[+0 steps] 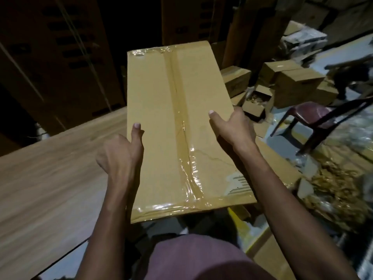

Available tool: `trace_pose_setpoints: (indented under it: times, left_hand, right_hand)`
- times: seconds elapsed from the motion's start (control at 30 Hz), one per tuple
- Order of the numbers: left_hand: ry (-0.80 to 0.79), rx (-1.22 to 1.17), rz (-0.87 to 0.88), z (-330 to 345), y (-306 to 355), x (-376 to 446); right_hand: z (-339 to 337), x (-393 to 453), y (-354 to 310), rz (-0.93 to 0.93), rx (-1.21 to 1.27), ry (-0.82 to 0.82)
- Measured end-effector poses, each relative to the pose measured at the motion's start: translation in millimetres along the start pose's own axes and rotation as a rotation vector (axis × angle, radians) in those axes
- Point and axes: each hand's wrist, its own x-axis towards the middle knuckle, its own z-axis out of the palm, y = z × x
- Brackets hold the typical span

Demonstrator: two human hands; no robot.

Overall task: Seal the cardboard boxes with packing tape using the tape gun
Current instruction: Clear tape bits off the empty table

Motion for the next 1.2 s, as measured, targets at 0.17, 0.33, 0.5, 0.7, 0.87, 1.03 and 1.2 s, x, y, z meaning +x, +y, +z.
trace_pose_setpoints:
  times: [0.17,0.33,0.5,0.7,0.87,1.03,1.2]
  left_hand:
    - [-0.081,-0.028,0.13,46,88,-5]
    - [-0.193,-0.053,0.255,104,154,-27]
    - [-0.346,-0.114,0.293,174,187,-56]
    - [-0.479,-0.086,0.385,230,241,-75]
    - [-0.666,-0.038,0.44,278,253,-83]
    - [-0.802,-0.064,0.418,314,254,-97]
    - [-1.044,-0.037,0.541,340,270,-99]
  right_hand:
    - [-46,37,61,0.132,-0.081,0.148]
    - [-74,87,120,0.242,-0.17,0.224]
    - [-87,136,171,0.257,-0.244,0.216]
    - [-86,203,236,0.413,-0.148,0.21]
    - [-73,240,275,0.474,-0.148,0.247]
    - [-68,266,310,0.429,-0.196,0.261]
    - [-66,295,337,0.419,-0.162,0.229]
